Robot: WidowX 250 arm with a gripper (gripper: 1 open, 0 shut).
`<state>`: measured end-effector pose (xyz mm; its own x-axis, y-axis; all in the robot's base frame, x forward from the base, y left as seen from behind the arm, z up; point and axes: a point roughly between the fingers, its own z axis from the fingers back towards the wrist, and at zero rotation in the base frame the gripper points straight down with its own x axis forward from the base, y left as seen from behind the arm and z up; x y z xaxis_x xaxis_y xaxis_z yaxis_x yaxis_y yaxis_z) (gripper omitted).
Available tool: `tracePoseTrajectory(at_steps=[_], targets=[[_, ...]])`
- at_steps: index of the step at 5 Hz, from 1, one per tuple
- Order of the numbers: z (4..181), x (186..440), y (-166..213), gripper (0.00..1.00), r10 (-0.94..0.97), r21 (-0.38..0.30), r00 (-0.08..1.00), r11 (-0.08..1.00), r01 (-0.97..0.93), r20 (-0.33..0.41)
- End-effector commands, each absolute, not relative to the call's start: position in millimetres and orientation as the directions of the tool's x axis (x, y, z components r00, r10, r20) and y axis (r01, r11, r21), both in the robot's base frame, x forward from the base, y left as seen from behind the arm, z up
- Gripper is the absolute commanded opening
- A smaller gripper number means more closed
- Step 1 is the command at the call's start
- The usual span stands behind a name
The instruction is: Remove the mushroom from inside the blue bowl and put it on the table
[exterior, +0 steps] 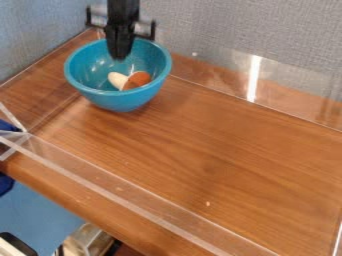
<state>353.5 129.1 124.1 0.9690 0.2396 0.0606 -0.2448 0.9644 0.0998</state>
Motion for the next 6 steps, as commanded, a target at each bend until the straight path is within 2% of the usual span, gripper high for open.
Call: tracePoseTrajectory(at_steps=[1,2,4,6], targets=[[188.3,357,119,0.00,0.219,0.116,0.955,0.963,-0.245,0.198],[198.0,356,113,1.00,0.210,0.118,0.953,0.964,-0.240,0.218],[174.8,348,127,1.00,0.248,0.121,0.955,0.956,-0.269,0.162],[143.0,346,137,1.00,0.268,0.126,0.958,0.952,-0.279,0.101]])
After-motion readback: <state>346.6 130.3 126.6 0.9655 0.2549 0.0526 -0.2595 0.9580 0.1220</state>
